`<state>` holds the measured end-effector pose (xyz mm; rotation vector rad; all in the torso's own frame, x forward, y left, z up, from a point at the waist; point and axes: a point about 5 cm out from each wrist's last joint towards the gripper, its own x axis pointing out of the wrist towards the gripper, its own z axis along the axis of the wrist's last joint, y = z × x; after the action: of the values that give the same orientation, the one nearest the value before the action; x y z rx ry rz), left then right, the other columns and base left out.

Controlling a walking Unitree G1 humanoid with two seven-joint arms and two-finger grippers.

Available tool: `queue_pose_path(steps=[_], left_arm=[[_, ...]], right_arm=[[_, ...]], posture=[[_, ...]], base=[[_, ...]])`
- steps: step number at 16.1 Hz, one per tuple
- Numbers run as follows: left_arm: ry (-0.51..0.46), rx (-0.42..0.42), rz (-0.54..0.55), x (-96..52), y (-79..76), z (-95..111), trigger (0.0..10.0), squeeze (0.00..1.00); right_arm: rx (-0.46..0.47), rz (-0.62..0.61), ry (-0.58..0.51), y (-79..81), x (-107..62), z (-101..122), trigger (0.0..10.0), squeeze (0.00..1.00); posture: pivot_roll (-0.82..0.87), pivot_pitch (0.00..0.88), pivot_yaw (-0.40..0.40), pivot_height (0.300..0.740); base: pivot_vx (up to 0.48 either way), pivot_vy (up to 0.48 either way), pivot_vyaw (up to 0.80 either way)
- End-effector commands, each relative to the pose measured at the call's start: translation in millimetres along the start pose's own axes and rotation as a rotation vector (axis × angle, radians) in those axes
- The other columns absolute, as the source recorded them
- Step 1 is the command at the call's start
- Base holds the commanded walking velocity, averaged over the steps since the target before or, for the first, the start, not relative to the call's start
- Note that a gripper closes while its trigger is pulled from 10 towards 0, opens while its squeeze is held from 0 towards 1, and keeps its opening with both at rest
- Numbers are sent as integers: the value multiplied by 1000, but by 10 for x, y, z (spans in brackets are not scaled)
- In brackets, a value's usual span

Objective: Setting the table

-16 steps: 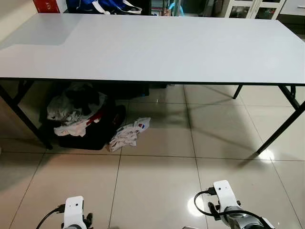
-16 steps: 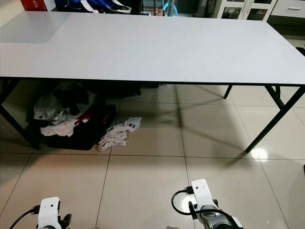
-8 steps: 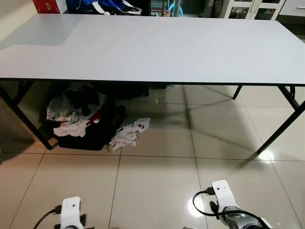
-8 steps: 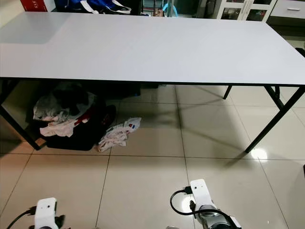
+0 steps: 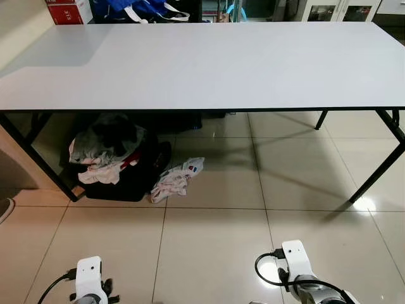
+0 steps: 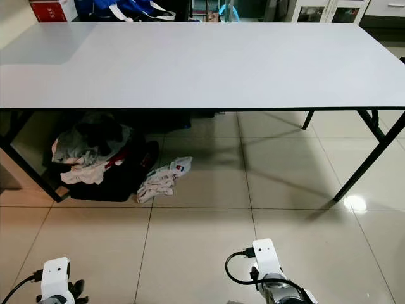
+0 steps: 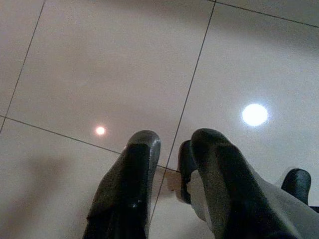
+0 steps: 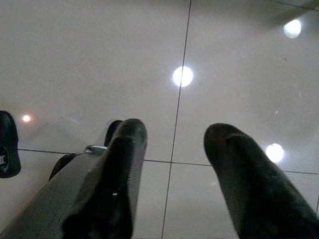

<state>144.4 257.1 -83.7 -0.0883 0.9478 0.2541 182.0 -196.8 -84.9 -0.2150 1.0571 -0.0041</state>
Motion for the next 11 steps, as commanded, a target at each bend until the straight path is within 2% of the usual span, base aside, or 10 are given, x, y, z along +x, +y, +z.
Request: queue_pose_path(steps=[1, 9, 11], left_arm=[[-16, -15, 8, 14, 22, 80, 10000, 1000], [-6, 1, 7, 17, -19, 53, 10000, 1000], [7, 40, 40, 17, 13, 56, 10000, 1000]], right_arm=[[33, -8, 13, -30, -2, -32, 10000, 1000], [45, -18, 8, -117, -8, -47, 10000, 1000], [36, -31, 19, -129, -11, -76, 10000, 1000]], posture=[[-70, 26, 55, 740], [-92, 41, 49, 740], [-94, 42, 45, 740]], base=[[0, 0, 0], [0, 0, 0], [0, 0, 0]])
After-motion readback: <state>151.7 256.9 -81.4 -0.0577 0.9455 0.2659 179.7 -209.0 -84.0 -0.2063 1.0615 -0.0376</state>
